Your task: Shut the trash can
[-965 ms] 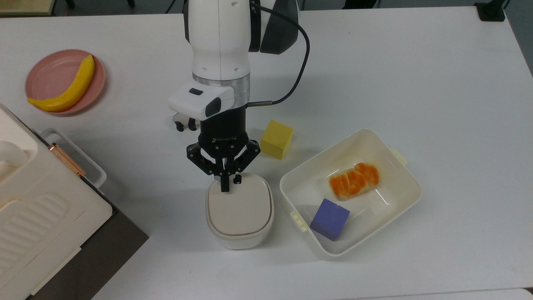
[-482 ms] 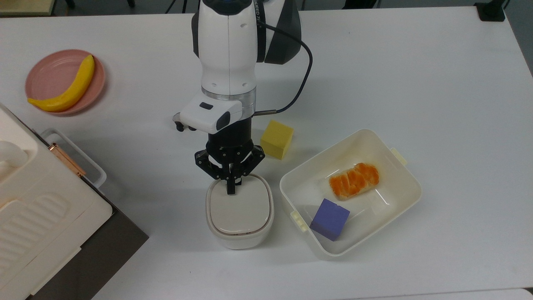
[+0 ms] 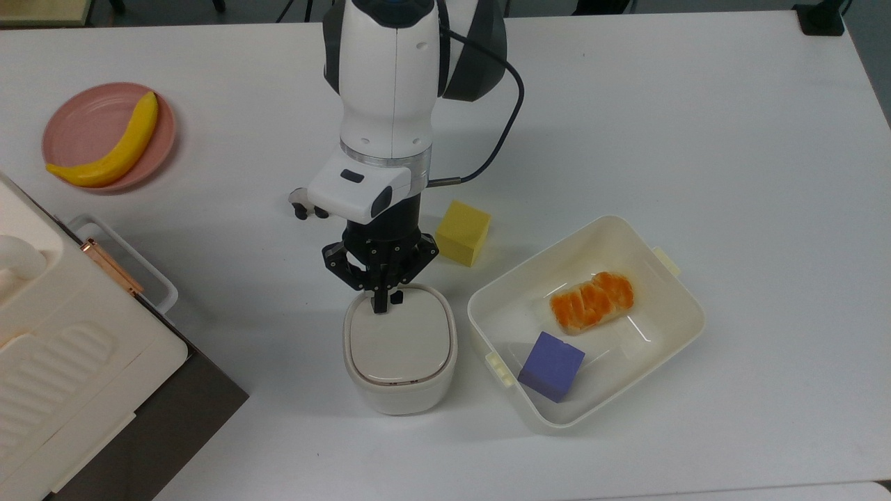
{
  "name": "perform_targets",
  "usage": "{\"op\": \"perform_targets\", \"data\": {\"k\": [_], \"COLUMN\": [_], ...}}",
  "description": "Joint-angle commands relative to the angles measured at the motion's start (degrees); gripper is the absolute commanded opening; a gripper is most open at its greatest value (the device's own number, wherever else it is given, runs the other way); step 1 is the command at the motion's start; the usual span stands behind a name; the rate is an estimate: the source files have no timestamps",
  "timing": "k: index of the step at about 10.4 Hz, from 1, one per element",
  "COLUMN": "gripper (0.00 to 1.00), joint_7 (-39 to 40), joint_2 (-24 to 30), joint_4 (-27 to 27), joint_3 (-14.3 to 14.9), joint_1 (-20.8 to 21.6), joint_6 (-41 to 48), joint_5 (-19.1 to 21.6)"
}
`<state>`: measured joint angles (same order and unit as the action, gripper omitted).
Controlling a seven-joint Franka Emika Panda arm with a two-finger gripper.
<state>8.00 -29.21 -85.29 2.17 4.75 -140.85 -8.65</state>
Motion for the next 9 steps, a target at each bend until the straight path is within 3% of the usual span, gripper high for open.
{"op": "perform_targets", "data": {"k": [1, 4, 9], "gripper": [0.00, 0.00, 0.00], "joint_7": [0.4, 0.4, -5.4], "joint_2": [1.3, 4.8, 14.6], "joint_4": [0.1, 0.7, -0.4], "joint_3": [0.4, 0.4, 0.5], "joint_1": [0.5, 0.2, 0.2], "joint_6": [2.4, 5.2, 30.3], "joint_5": [0.4, 3.8, 3.9]}}
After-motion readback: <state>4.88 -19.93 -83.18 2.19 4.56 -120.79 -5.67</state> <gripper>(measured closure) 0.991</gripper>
